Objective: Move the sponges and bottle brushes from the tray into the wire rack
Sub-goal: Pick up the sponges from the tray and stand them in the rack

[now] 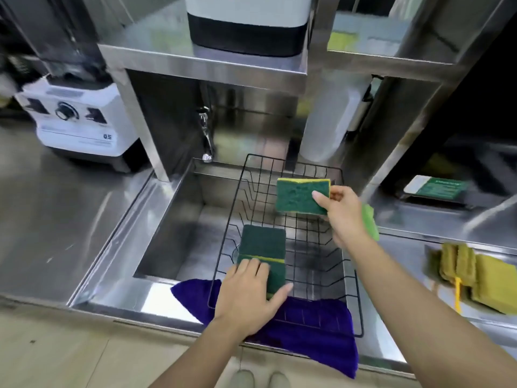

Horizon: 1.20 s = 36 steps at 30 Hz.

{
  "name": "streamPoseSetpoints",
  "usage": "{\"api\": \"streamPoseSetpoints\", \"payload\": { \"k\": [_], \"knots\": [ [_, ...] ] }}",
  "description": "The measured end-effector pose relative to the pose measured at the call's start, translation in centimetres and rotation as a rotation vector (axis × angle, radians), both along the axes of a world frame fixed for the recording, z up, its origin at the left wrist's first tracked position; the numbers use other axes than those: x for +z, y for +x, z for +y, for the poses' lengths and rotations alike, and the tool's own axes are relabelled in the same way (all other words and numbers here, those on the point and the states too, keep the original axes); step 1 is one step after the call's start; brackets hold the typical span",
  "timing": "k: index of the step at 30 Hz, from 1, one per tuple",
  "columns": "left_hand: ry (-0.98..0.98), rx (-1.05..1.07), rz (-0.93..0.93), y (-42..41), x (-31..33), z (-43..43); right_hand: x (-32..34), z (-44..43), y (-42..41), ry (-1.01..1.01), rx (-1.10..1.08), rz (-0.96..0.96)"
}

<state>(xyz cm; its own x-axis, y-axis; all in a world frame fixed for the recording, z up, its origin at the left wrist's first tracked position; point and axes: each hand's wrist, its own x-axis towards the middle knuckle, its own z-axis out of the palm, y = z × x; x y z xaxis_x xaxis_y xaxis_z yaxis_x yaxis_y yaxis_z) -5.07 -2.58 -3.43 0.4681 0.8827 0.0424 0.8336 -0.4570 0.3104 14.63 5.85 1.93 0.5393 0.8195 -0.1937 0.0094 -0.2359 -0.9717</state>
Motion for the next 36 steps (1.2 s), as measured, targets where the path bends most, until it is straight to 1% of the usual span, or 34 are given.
{"api": "streamPoseSetpoints", "payload": {
  "k": [2, 4, 9, 13, 15, 17, 20, 25, 26, 28, 33, 36],
  "knots": [
    [0.021, -0.016, 0.008, 0.0, 0.0, 0.0, -0.3, 0.7, -0.8, -0.026, -0.006, 0.121],
    [0.04, -0.019, 0.002, 0.0, -0.1, -0.1, -0.8, 1.2, -1.4, -0.035, 0.006, 0.162],
    [0.052, -0.024, 0.017, 0.0, -0.3, 0.0, -2.5, 2.4, -2.2, -0.111, 0.048, 0.069],
    [0.045, -0.037, 0.022, -0.1, -0.5, 0.1, -3.9, 3.2, -2.7, -0.175, 0.128, -0.144],
    [0.044, -0.039, 0.027, -0.1, -0.5, 0.1, -4.6, 3.4, -3.0, -0.185, 0.151, -0.205],
    [0.045, -0.038, 0.041, -0.1, -0.6, 0.1, -5.3, 3.6, -3.3, -0.195, 0.171, -0.189],
    [0.046, -0.041, 0.056, -0.1, -0.6, 0.1, -6.1, 3.8, -3.9, -0.189, 0.214, -0.1],
    [0.089, -0.039, 0.069, -0.1, -0.8, 0.1, -7.1, 4.1, -3.9, -0.234, 0.281, -0.045],
    [0.085, -0.039, 0.069, -0.1, -0.8, 0.1, -7.1, 4.2, -3.7, -0.257, 0.3, -0.06],
    [0.081, -0.029, 0.063, -0.1, -0.9, 0.2, -7.1, 4.2, -3.1, -0.307, 0.353, -0.196],
    [0.084, -0.03, 0.057, 0.0, -0.7, 0.1, -6.9, 4.1, -3.0, -0.478, 0.535, -0.718],
    [0.114, -0.032, 0.054, 0.2, -0.6, 0.3, -6.6, 3.7, -3.8, -0.549, 0.56, -0.966]
  ]
}}
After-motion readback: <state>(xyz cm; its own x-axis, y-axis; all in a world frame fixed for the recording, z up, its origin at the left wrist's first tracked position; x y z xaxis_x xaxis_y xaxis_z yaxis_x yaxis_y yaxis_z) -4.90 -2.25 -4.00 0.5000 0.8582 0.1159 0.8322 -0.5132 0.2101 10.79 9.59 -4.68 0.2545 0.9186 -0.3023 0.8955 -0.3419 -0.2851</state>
